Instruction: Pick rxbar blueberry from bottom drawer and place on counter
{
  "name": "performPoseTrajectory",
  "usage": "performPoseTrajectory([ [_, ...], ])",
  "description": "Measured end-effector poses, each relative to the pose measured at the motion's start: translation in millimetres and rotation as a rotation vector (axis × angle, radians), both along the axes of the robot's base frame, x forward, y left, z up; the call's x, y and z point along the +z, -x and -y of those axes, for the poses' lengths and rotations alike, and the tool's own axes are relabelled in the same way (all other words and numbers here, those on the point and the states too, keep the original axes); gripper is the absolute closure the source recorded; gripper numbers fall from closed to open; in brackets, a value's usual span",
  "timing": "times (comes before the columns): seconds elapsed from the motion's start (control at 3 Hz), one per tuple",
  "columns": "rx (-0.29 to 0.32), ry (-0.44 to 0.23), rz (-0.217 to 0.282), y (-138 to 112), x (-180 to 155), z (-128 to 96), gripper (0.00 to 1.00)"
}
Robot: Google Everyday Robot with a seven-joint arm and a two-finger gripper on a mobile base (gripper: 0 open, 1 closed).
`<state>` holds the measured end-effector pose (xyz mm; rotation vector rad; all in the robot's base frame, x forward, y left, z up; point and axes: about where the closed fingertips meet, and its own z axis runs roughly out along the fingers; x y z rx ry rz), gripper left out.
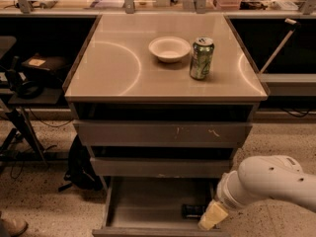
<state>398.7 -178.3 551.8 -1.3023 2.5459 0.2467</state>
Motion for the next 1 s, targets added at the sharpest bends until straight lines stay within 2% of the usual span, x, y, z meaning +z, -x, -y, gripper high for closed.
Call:
performPoseTrajectory([
  [0.33,-0.033,0.134,0.098,-11.0,-9.8,36.4,0.0],
  [0.67,-0.044,0.157,0.165,-33.3,-7.2,42.6,0.0],
  [1.0,-0.07,0.104,0.15,-35.1,-28.3,44.6,0.0],
])
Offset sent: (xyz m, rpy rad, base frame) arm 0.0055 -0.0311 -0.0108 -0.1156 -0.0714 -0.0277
